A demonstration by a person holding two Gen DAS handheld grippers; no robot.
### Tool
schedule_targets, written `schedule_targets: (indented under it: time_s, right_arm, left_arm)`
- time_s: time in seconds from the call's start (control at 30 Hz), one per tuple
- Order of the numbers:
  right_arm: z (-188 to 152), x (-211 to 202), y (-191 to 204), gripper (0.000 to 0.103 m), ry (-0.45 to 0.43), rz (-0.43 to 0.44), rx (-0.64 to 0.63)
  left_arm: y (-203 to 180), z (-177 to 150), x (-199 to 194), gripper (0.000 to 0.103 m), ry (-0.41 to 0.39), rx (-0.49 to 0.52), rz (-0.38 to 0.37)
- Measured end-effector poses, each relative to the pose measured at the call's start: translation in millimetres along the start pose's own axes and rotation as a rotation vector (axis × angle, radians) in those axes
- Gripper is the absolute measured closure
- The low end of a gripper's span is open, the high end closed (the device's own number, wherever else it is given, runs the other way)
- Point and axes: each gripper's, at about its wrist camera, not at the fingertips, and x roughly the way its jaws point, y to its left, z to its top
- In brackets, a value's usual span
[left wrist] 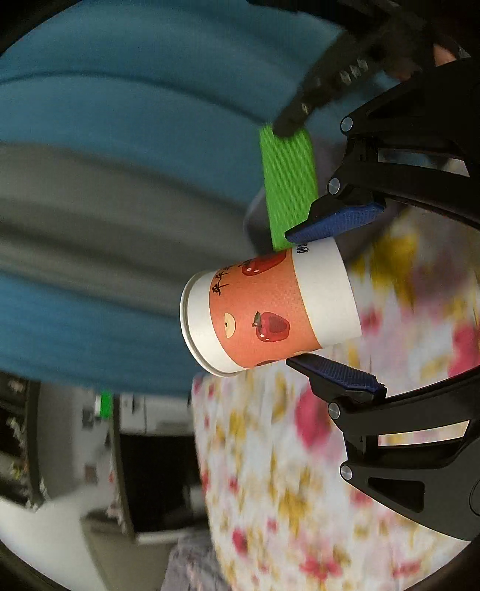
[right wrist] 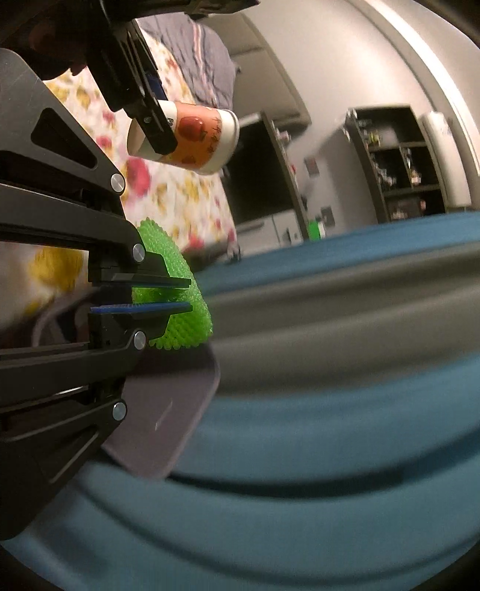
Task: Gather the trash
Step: 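Carry the orange cup and green mesh over the grey bin, then open both tools to drop the cup and green mesh into the bin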
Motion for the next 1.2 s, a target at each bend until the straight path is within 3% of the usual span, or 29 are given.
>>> schedule_targets:
  time_s: [0.1, 0.3, 0.37, 0.47, 0.63, 0.73, 0.97, 1.03, 1.17, 1.2]
  right_arm:
    - [-5.5, 10.1, -17.5, 0.095, 0.028, -0.045, 0.004]
    - [-21.9, 26.9, -40.5, 0.092, 0.098, -0.061, 0.038]
    - [-25.6, 31.0, -45.5, 0.084, 0.112, -0.06, 0.039]
    - [-29.4, 32.5, -53.2, 0.081, 0.122, -0.068, 0.04]
    - [-33.7, 28.0, -65.0, 0.056, 0.117, -0.087, 0.064]
    - [-36.5, 22.1, -69.6, 0.049, 0.108, -0.104, 0.078]
    - [-35.2, 3.2, -72.1, 0.023, 0.069, -0.133, 0.066]
    - [-34.3, -2.8, -67.2, 0.016, 0.058, -0.126, 0.05]
    - [-35.8, -15.1, -48.7, 0.013, 0.044, -0.121, -0.009]
    - [-36.2, -16.8, -43.1, 0.008, 0.043, -0.116, -0.02]
  left_arm:
    - [-17.3, -4.7, 25.0, 0.042, 0.04, -0.018, -0.108]
    - [-33.8, -13.5, 68.6, 0.042, 0.137, -0.038, -0.223]
    - [-33.3, -17.0, 78.2, 0.041, 0.166, -0.057, -0.239]
    - [-29.0, -21.0, 96.0, 0.041, 0.215, -0.116, -0.275]
    - [-32.1, -26.4, 114.6, 0.041, 0.269, -0.148, -0.317]
    - [-35.8, -28.6, 120.7, 0.036, 0.292, -0.14, -0.323]
    - [-28.2, -28.9, 94.3, 0.025, 0.237, -0.104, -0.212]
    - [-22.9, -31.2, 76.9, 0.021, 0.205, -0.065, -0.124]
    - [-8.3, -35.9, 39.8, 0.013, 0.126, -0.012, 0.048]
    - [-4.3, -37.3, 28.1, 0.011, 0.104, -0.009, 0.087]
